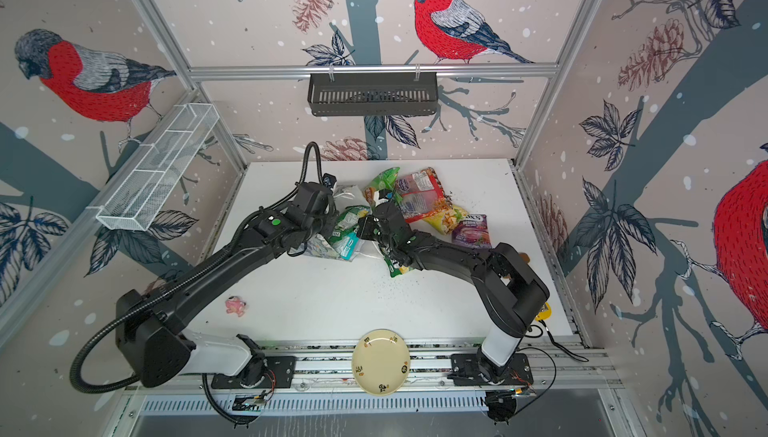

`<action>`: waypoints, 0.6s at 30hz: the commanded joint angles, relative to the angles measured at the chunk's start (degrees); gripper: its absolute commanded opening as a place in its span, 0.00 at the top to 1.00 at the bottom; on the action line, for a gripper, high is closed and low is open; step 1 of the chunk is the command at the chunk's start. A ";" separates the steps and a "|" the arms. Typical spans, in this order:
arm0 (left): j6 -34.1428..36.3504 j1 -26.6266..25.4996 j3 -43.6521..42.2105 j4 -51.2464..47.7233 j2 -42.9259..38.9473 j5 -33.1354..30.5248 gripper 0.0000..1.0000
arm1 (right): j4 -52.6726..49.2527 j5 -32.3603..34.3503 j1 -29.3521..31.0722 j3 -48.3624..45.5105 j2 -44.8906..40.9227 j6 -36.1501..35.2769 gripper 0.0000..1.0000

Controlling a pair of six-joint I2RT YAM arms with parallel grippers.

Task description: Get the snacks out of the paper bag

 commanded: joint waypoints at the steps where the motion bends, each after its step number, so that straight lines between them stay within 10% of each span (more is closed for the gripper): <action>1: 0.08 -0.03 0.81 -0.26 -0.21 -1.10 1.00 | -0.47 -1.31 -0.15 1.00 0.44 -1.97 1.00; 18: 0.24 0.00 1.73 -0.83 -0.77 -0.48 1.00 | -3.75 -5.98 -0.98 3.66 4.76 -0.35 0.74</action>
